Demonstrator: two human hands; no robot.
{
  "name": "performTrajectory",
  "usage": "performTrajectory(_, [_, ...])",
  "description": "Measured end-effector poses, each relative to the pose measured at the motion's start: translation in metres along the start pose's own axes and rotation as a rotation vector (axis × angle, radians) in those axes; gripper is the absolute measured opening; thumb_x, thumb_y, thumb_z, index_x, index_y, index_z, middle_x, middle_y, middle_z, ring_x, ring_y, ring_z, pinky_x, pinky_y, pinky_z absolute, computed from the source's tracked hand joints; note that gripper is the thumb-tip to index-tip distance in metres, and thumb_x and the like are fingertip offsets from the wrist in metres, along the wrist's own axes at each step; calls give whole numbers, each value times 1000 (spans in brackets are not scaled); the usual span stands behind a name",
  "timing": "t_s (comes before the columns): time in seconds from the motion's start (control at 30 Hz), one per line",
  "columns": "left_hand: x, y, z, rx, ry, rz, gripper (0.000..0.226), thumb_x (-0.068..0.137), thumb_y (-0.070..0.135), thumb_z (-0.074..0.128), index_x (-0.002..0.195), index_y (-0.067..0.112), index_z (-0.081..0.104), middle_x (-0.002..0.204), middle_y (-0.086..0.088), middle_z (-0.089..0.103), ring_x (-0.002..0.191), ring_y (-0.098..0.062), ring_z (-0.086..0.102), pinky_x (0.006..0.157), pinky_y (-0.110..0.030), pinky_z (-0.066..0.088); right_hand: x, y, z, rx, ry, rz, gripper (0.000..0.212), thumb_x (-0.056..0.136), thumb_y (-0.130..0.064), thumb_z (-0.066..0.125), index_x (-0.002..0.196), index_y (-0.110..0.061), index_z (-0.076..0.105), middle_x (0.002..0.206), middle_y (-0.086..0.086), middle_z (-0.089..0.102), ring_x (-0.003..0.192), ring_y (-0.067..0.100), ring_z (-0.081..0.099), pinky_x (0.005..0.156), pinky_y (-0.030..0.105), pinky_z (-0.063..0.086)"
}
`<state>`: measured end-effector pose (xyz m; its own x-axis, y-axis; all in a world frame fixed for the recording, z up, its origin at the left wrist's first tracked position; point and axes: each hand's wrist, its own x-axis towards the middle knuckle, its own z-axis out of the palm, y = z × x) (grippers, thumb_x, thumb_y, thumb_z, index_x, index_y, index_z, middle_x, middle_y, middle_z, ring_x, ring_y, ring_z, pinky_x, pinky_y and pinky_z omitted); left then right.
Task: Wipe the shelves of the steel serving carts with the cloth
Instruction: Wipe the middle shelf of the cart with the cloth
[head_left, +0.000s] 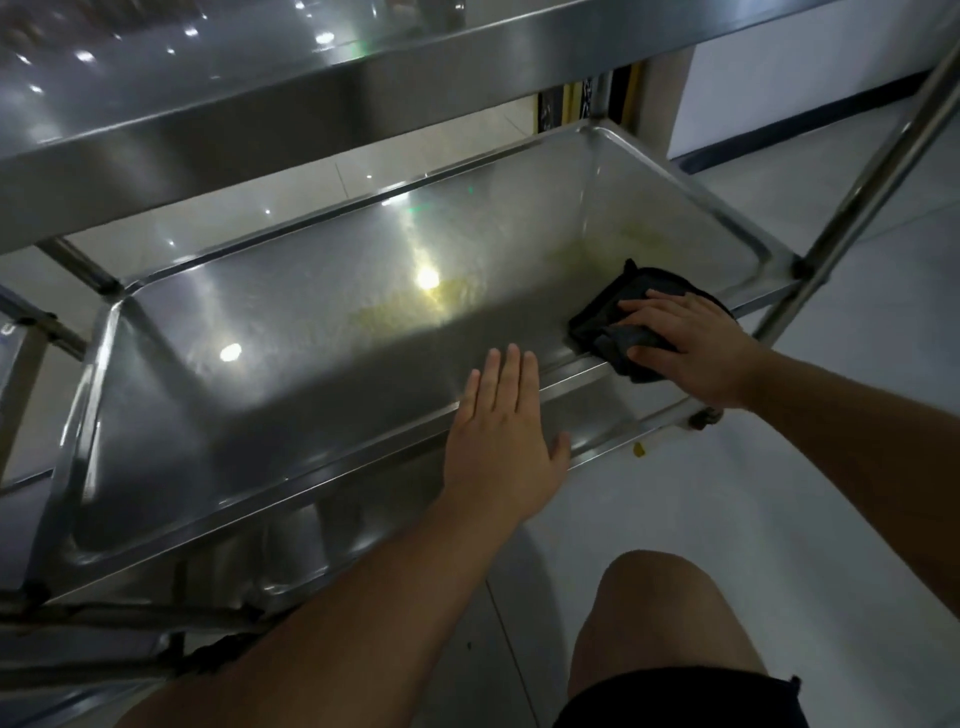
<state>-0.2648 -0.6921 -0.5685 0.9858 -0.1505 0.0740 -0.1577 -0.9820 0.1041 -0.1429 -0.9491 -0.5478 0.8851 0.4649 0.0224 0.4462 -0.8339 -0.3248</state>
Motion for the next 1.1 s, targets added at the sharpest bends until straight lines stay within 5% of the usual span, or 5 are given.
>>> performTrajectory(0.5, [-4, -8, 3, 27, 18, 11, 98, 91, 52, 56, 169, 19, 8, 177, 0, 3, 163, -17, 0, 130, -36, 4, 25, 66, -39, -88, -64, 424, 55, 106, -44, 38, 156, -21, 36, 160, 13, 38, 145, 34, 35, 117, 44, 28])
performTrajectory(0.63, [-7, -11, 0, 20, 8, 15, 98, 89, 54, 56, 169, 19, 12, 177, 0, 8, 163, -17, 4, 130, -38, 10, 60, 79, -39, -91, -208, 522, 62, 107, -45, 32, 164, -28, 16, 173, 3, 7, 158, 36, 6, 125, 52, 10])
performTrajectory(0.8, [-13, -16, 0, -1, -2, 27, 97, 88, 56, 50, 169, 21, 9, 177, 4, 5, 163, -14, 1, 130, -38, 10, 95, 98, -37, -102, -162, 487, 65, 105, -51, 22, 164, -29, 10, 174, 0, 2, 158, 32, -5, 126, 56, 2])
performTrajectory(0.97, [-15, -14, 0, 8, 76, 48, 99, 78, 47, 68, 164, 12, 34, 172, -4, 28, 160, -20, 23, 127, -42, 27, 121, 104, -53, -80, -58, 387, 59, 105, -48, 31, 160, -27, 26, 169, 9, 18, 154, 38, 18, 124, 57, 18])
performTrajectory(1.1, [-12, -13, 3, 34, 68, 20, 101, 78, 52, 66, 165, 17, 29, 173, 0, 27, 160, -17, 21, 127, -40, 25, 154, 108, -63, -64, -76, 313, 56, 108, -43, 37, 160, -27, 28, 168, 11, 23, 153, 38, 21, 123, 58, 20])
